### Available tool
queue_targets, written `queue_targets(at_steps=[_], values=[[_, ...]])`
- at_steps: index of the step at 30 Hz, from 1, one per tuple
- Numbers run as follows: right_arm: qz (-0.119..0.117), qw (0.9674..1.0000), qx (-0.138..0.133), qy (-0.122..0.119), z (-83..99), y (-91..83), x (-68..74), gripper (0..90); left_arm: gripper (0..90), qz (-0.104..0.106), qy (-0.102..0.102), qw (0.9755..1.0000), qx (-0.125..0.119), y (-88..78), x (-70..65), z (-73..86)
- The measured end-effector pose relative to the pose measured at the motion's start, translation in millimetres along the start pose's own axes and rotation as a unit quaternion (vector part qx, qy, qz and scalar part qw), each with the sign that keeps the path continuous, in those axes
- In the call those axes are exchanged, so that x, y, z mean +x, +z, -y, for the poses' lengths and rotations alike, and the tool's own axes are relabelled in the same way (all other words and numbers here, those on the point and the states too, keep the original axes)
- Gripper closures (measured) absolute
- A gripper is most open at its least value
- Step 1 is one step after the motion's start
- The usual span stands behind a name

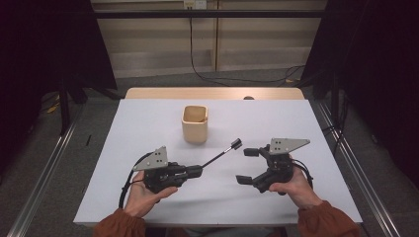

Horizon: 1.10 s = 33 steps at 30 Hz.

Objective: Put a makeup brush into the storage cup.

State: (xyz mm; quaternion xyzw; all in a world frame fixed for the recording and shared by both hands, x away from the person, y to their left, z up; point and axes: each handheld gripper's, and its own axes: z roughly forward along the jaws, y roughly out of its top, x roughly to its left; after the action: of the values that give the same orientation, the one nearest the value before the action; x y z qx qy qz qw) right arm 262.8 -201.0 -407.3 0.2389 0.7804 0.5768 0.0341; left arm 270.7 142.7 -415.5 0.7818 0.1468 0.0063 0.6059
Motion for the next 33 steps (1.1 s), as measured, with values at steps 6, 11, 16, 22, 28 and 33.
queue_targets(at_steps=[6, 11, 16, 22, 28, 33], values=[[-0.011, 0.9998, -0.007, -0.011, -4.4, 5.5, 2.1, 19.7, 85.4, 0.001, 0.001, 1.0000, -0.003, 0.6, 0.1, -0.1], [-0.019, 0.9993, -0.027, -0.018, -9.7, 9.8, 2.2, 29.9, 85.5, 0.002, 0.005, 1.0000, 0.000, 1.4, -0.3, 0.0], [-0.022, 0.9990, -0.033, -0.019, -11.9, 11.3, 1.1, 38.9, 85.4, 0.002, 0.006, 1.0000, -0.001, 1.3, -0.1, 0.0], [-0.034, 0.9985, -0.040, -0.017, -15.7, 11.4, 1.1, 48.4, 85.5, 0.005, 0.008, 1.0000, 0.002, 3.4, -1.3, 0.8], [-0.043, 0.9980, -0.046, -0.011, -18.2, 12.2, -0.3, 55.9, 85.4, 0.009, 0.010, 0.9999, 0.003, 5.2, -1.8, 1.3], [-0.044, 0.9979, -0.046, -0.013, -18.9, 12.1, -0.3, 57.7, 85.4, 0.010, 0.008, 0.9999, 0.001, 5.8, -1.8, 1.7]])
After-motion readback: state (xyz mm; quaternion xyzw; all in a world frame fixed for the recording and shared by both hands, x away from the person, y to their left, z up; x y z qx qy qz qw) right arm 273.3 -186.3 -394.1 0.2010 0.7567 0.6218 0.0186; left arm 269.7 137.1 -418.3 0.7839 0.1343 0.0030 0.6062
